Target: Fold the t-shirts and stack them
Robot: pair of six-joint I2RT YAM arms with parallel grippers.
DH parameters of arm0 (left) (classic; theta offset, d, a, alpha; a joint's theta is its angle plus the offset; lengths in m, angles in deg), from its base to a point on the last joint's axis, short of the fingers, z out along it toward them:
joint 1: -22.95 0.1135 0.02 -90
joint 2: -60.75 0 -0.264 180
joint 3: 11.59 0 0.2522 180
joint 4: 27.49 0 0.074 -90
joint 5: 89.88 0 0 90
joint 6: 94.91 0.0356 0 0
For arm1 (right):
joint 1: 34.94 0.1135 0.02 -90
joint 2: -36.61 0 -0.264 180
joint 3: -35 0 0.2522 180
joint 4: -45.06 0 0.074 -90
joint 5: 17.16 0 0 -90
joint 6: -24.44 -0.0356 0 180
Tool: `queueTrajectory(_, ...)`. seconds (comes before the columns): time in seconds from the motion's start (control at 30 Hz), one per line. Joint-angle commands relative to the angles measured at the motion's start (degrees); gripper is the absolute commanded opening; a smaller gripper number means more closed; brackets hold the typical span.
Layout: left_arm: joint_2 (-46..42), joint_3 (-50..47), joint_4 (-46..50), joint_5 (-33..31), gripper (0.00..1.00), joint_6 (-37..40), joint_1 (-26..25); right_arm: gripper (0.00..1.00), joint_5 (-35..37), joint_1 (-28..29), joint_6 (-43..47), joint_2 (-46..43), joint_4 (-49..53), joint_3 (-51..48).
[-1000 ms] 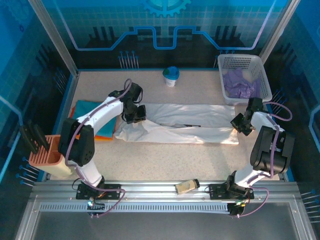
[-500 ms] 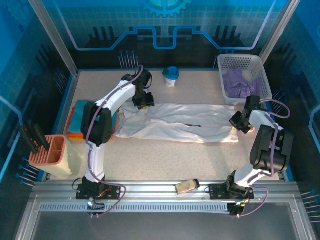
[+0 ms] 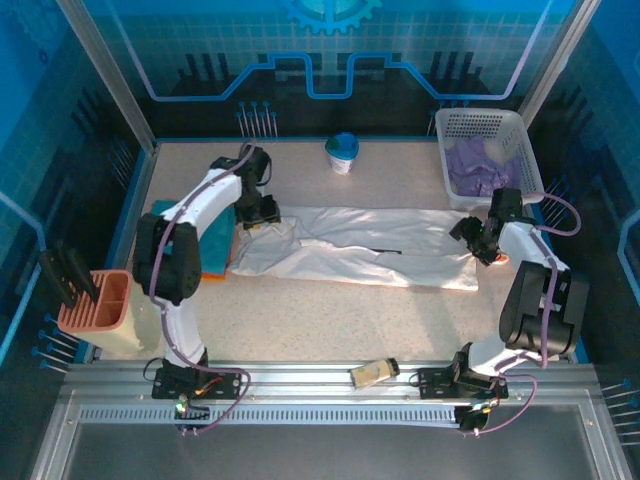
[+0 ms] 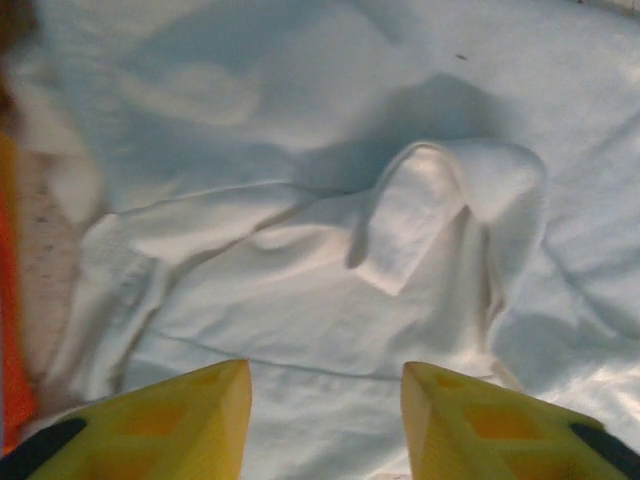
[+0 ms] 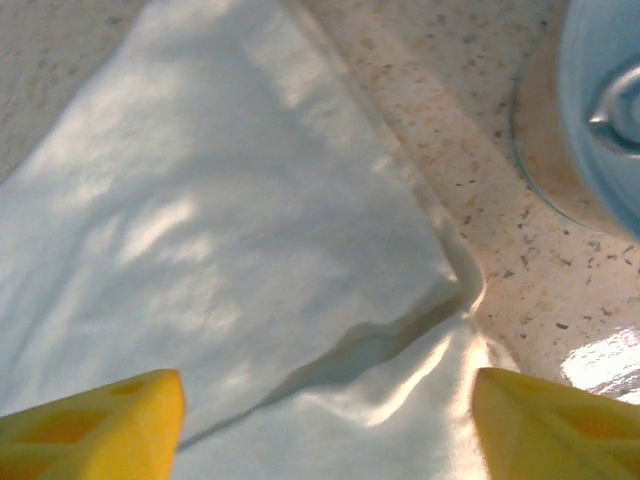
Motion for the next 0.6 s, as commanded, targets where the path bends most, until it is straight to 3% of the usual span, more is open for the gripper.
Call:
queueTrajectory(0.0,-1.84,-4.23,-5.42,2.8,0.41,2.81,0.49,0.85,-2.6,1.97,0.69,-3.34,0.97,-1.71)
queueTrajectory(0.27,-1.32,-9.23,-16.41,7.25,0.3,-3.39,0.47,0.87,-2.41,5.35,1.04,-9.2,2.73,-5.01)
queueTrajectory(0.57,1.46,-9.88,-18.59,8.64,0.29,-6.38,0.45,0.87,-1.7,5.3,1.13,-10.22,3.26,-5.03)
